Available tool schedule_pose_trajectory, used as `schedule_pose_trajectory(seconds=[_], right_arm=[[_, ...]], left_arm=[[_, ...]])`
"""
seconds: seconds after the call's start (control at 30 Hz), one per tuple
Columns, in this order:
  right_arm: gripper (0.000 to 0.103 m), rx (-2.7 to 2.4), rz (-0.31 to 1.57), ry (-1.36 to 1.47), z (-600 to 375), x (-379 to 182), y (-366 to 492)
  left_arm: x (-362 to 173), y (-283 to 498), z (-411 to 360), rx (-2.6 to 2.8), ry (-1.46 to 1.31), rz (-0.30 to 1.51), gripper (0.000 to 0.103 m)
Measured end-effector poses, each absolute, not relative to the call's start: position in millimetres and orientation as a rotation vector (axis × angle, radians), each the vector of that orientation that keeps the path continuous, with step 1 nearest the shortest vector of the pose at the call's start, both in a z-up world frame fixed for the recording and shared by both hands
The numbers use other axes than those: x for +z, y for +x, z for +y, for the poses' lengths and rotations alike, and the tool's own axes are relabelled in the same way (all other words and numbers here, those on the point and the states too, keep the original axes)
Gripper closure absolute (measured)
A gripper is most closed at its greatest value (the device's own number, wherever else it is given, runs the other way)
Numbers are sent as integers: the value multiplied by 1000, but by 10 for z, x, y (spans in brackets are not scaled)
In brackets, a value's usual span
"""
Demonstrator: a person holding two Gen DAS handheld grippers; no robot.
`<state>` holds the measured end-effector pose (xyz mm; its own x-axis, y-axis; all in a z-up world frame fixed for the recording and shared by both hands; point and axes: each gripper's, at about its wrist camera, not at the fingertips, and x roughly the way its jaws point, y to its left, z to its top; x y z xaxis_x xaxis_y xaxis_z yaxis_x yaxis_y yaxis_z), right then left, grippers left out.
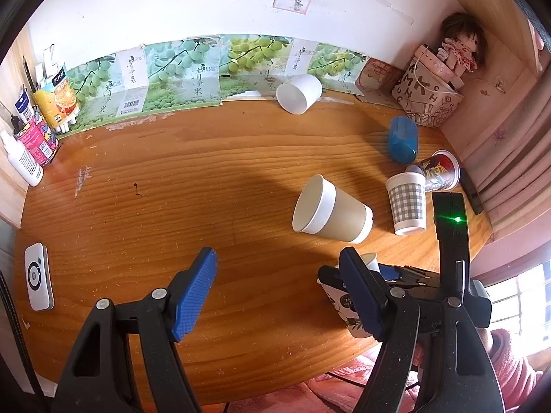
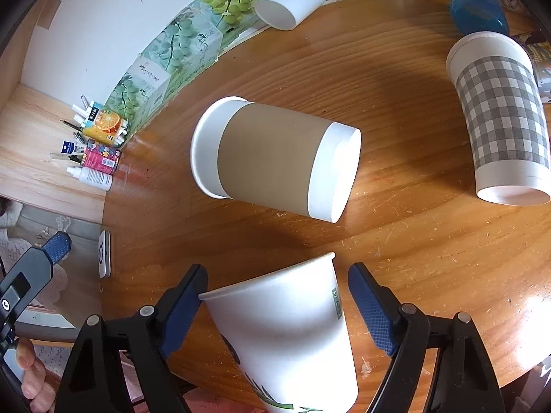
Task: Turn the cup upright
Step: 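Rotate the held cup with the right gripper so its rim faces up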
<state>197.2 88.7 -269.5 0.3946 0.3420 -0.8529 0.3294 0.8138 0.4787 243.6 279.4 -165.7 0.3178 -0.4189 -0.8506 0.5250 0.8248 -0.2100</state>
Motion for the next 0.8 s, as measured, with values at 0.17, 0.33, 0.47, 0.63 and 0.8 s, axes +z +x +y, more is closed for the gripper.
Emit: schedule_pose_trajectory(seconds=[0.17, 0.33, 0.47, 0.63, 0.8], right_arm=[[29, 12, 1201, 631, 880, -2649, 2016], [29, 14, 1171, 600, 844, -2517, 1989], [29, 5, 1131, 562, 816, -2378, 1934], [29, 0, 1068, 546, 745, -2243, 1852], [29, -23, 1014, 520, 661, -2114, 1797]], left_arm=[[-1626, 2486, 2793, -634, 91, 1073, 26], [-1569, 2505, 2764, -645, 81, 1055, 26], [-1525, 2519, 2734, -660, 75, 1038, 26], [-1464, 2492, 2677, -676, 87, 1011, 26], [-1371, 2430, 2605, -704, 122, 967, 26]])
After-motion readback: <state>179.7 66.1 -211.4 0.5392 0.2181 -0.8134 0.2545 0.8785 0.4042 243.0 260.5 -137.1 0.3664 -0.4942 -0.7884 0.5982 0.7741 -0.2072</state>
